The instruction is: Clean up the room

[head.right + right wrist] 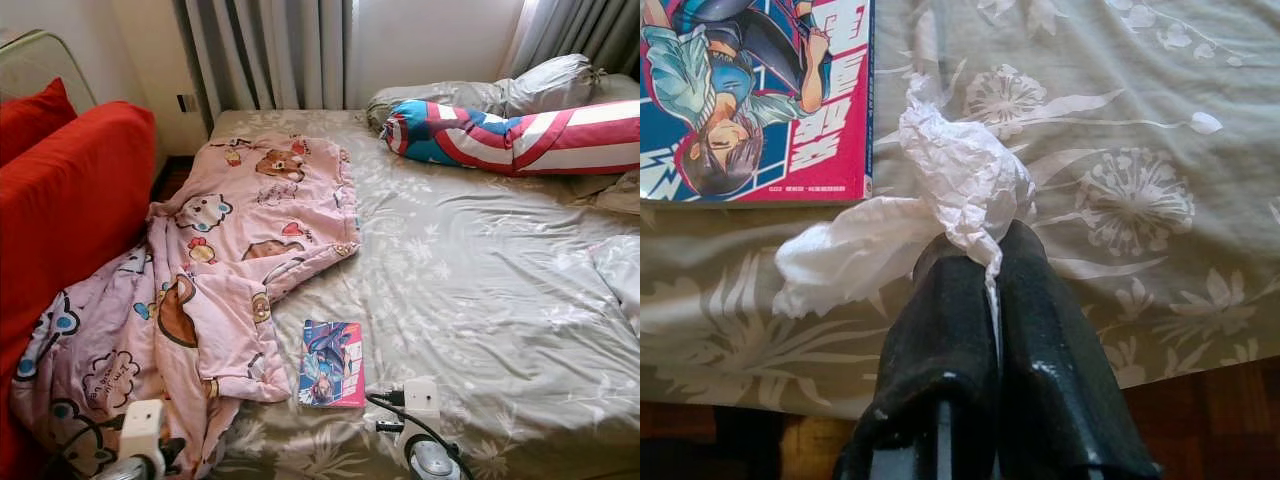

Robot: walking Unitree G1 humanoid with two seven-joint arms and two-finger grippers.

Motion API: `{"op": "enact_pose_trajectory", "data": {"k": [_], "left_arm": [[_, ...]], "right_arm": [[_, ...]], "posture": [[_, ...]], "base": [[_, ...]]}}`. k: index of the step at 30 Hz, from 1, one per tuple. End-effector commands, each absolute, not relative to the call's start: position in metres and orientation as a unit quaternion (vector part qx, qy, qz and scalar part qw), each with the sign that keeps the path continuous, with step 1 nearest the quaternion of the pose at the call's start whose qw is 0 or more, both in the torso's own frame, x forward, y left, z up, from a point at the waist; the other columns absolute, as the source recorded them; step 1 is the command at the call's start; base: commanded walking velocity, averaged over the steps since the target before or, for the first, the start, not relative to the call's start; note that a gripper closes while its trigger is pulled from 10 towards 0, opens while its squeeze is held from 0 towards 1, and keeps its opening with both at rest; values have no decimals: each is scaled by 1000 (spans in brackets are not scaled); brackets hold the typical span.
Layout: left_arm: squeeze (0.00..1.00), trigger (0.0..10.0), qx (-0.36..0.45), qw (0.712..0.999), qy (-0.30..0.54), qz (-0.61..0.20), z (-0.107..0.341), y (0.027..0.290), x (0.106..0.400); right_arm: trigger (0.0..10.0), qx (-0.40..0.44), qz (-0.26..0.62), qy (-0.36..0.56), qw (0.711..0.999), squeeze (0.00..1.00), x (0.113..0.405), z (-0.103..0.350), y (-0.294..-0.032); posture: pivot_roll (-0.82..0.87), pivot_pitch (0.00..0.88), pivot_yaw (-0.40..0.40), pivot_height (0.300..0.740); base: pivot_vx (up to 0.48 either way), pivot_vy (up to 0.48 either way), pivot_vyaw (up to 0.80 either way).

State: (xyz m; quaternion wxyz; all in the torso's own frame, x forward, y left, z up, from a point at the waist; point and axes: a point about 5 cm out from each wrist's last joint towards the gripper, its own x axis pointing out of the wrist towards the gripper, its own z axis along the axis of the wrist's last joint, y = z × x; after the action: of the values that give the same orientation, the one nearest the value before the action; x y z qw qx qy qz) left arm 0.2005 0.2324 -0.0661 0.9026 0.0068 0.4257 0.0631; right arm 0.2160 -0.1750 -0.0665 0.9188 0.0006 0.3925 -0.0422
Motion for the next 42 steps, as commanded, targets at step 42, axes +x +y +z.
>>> {"op": "enact_pose_trajectory", "data": {"k": [42], "left_arm": [[0, 10000, -15, 894, 442, 75, -71, 212, 203]], "right_arm": [[10000, 12, -53, 398, 916, 0, 222, -64, -177]], "posture": [[-46, 0, -14, 740]], "base": [[0, 0, 0]]}}
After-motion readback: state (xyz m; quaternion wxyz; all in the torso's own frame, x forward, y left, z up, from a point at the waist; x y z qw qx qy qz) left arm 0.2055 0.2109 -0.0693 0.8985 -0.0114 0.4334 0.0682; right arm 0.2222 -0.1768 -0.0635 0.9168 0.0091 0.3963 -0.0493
